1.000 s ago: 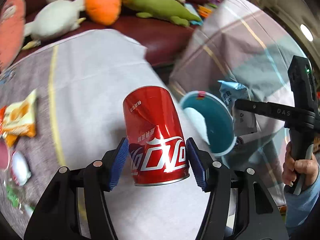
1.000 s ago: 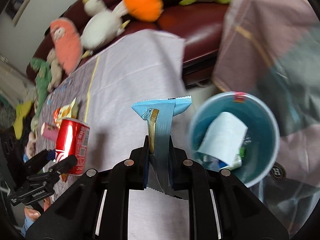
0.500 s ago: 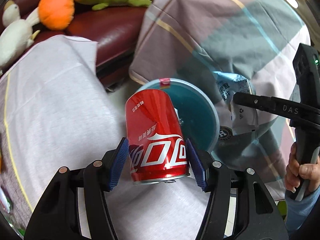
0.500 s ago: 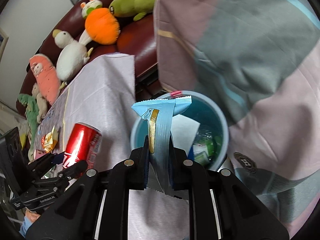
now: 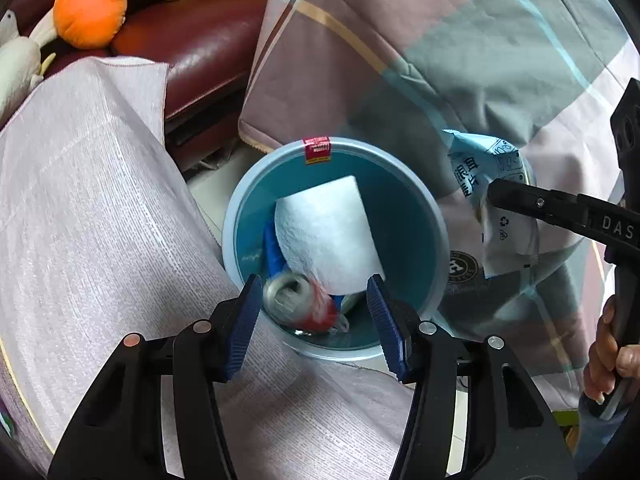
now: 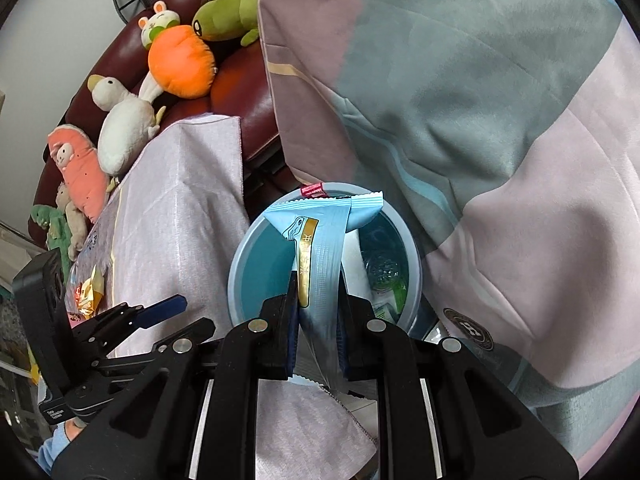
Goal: Collect trash
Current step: 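Open the left tool over the bin while the right tool releases the wrapper, then return to the table and reach the left tool toward the clear green-labelled snack bag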
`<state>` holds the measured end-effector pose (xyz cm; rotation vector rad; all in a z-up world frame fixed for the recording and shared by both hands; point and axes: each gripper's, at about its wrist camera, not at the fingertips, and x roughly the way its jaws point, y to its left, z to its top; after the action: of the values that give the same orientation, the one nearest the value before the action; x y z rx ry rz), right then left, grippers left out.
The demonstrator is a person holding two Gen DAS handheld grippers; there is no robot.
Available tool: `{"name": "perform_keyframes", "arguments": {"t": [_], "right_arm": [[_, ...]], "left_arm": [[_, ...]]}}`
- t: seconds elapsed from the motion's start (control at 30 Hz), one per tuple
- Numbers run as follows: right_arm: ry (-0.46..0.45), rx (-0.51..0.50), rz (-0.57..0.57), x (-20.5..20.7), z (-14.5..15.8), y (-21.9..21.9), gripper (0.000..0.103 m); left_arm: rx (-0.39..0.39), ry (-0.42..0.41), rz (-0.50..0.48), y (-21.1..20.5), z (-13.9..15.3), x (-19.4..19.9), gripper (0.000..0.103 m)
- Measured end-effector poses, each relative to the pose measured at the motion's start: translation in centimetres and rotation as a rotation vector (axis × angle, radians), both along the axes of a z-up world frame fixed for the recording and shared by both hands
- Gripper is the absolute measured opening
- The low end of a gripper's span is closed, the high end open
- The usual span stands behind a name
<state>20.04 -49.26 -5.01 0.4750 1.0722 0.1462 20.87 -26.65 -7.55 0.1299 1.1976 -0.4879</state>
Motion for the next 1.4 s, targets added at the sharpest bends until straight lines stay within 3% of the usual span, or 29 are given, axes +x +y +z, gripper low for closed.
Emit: {"name": "perform_keyframes", "arguments": {"t": [0.13,0.2,0.27,0.33,0.63,0.7,0.87,0.9,1.4], "right_arm": [[0.012,-0.002,0.003,0.2,-0.5,-0.1,0.015],[0.018,-0.002,0.003,0.4,-0.7,-0.1,0.015],[0.023,-0.002,0.007,0.6,-0.8,0.1,0.015],[0.024,-0.003,0.014,0.7,-0.8,0.5,0.015],[0.038,-0.017,0.07,2.2,-0.9,3.8,0.018],[0.044,-0.021,0.082,2.5,-1.0,4.7,0.026],[0.051,-0.03,0.088,2.8,-0.7,6.0,0.067],[0.053,-0.033,0.086,2.7,-0.6,6.1,0.07],[0.065,-0.114,0.133,1.4,1.9,10.8,0.075]], "left_arm": [[0.001,0.008,-0.001,0.2,-0.2,-0.1,0.058],[0.004,0.008,0.004,0.4,-0.1,-0.2,0.068],[0.005,-0.004,0.013,0.8,0.2,-0.6,0.084],[0.006,-0.019,0.03,1.4,0.5,-0.8,0.089],[-0.027,-0.009,0.095,5.4,1.3,-1.4,0.09],[-0.032,-0.003,0.107,6.1,1.2,-1.5,0.09],[-0.053,0.004,0.134,7.8,1.3,-1.7,0.09],[-0.057,0.003,0.139,8.1,1.4,-1.8,0.09],[-0.117,-0.035,0.255,15.5,3.5,-4.7,0.09]]}}
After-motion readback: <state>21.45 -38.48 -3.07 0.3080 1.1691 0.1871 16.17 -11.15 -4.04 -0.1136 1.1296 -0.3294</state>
